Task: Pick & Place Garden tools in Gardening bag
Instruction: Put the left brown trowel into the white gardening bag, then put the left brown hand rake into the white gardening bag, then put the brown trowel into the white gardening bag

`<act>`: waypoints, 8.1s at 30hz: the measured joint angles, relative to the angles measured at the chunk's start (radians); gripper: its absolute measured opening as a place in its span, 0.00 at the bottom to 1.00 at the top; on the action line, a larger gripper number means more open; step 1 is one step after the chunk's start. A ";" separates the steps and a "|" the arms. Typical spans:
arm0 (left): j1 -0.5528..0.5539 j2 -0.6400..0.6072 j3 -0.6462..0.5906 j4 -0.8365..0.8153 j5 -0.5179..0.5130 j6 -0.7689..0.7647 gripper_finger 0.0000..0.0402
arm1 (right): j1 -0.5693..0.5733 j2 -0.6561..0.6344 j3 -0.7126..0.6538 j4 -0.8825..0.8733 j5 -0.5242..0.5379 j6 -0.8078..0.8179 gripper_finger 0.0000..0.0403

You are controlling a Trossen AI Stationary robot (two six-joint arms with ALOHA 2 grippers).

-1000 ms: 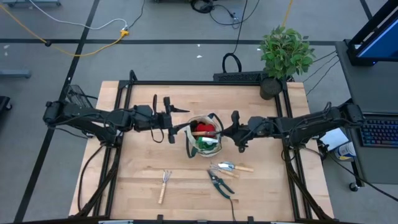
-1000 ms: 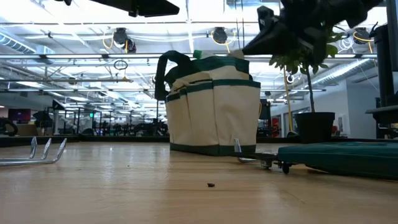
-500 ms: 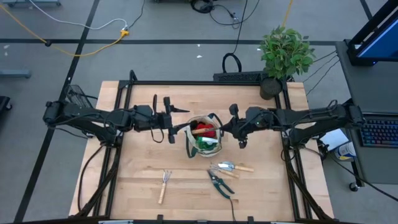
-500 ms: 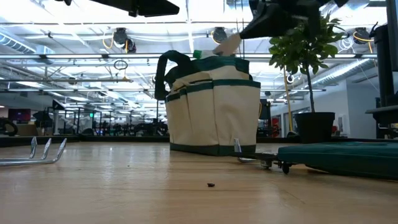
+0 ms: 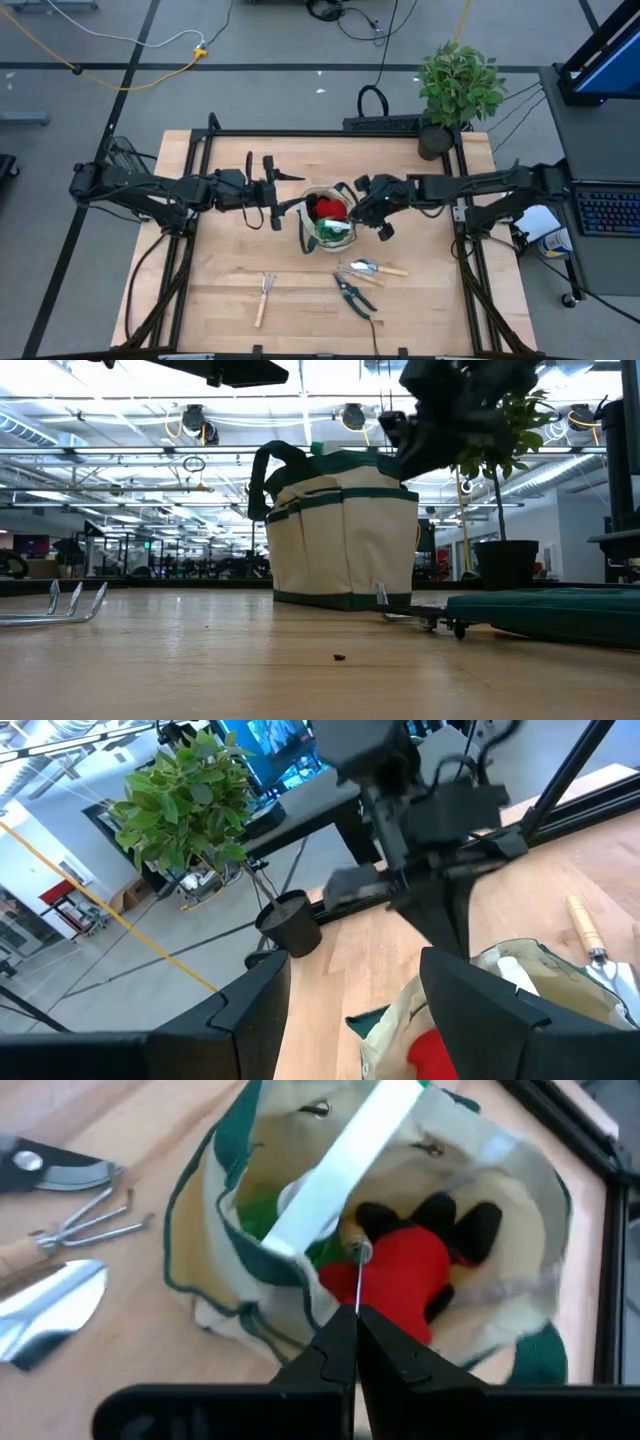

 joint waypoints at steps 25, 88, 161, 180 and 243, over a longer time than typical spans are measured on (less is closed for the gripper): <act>-0.109 0.000 0.000 -0.190 -0.100 -0.384 0.57 | 0.023 0.077 -0.001 0.160 0.059 0.057 0.25; -0.636 0.308 -0.165 -0.414 -0.133 -1.160 0.57 | 0.102 -0.099 -0.002 0.165 0.083 0.334 0.26; -0.136 0.323 0.386 -0.464 -0.536 0.447 0.01 | 0.181 -0.099 -0.177 0.238 0.082 0.673 0.26; -0.121 0.496 0.386 -0.475 -0.292 0.707 0.06 | 0.181 -0.099 -0.177 0.278 0.082 0.671 0.26; -0.175 0.095 0.386 -0.651 -0.425 -0.015 0.45 | 0.414 -0.100 -0.291 0.040 0.081 1.089 0.44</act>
